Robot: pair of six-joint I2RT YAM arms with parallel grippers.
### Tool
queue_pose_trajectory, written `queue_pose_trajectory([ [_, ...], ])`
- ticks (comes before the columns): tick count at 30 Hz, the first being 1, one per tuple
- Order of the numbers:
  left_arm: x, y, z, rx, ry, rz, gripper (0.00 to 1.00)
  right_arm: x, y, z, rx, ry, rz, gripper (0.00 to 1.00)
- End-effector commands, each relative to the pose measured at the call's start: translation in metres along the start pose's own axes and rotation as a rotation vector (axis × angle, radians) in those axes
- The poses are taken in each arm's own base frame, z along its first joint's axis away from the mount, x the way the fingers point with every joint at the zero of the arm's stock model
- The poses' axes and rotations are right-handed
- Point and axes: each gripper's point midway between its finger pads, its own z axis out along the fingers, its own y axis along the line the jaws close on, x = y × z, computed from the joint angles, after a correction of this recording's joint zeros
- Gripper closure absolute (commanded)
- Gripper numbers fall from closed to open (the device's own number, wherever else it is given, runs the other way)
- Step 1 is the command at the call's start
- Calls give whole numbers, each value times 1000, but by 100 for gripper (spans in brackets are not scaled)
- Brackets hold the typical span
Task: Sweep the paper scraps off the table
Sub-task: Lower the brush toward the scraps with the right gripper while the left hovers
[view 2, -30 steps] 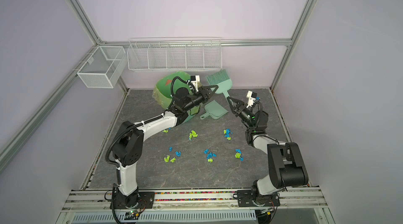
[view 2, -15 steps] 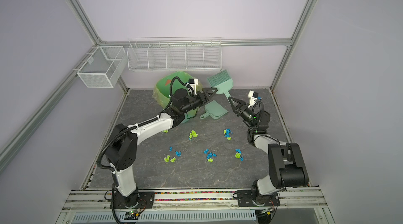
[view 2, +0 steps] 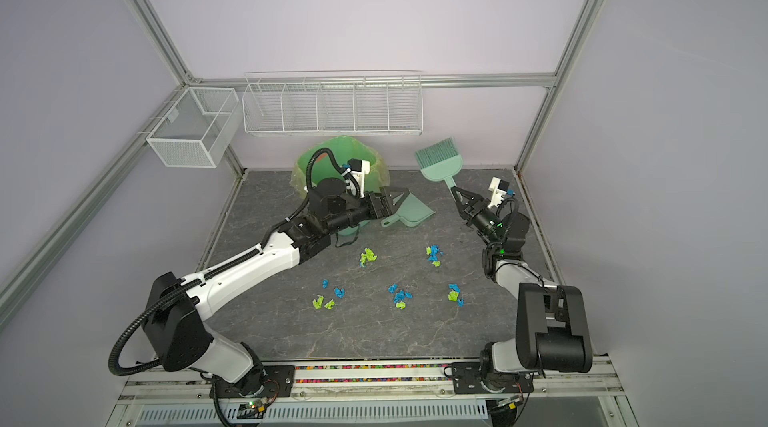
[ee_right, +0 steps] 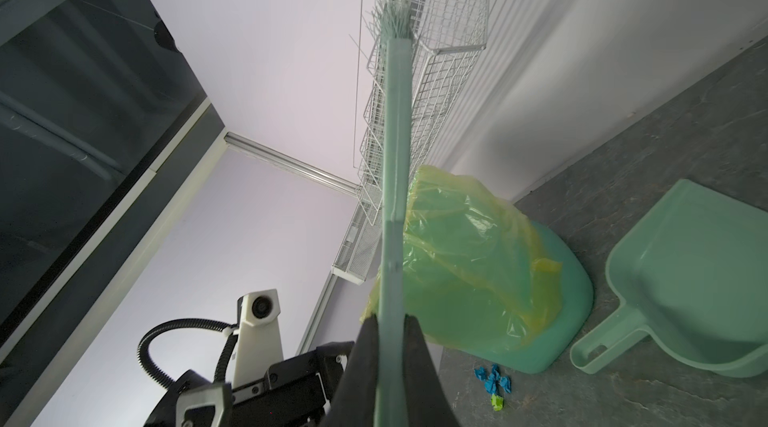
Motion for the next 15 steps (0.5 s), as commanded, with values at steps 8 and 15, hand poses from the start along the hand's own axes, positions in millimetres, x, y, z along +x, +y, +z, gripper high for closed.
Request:
queue_pose_trajectory([
  [8, 44, 5, -16, -128, 117, 167, 0, 7, -28, -41, 390, 40, -198, 93],
  [15, 59, 13, -22, -235, 180, 301, 0, 11, -18, -68, 569, 91, -382, 93],
])
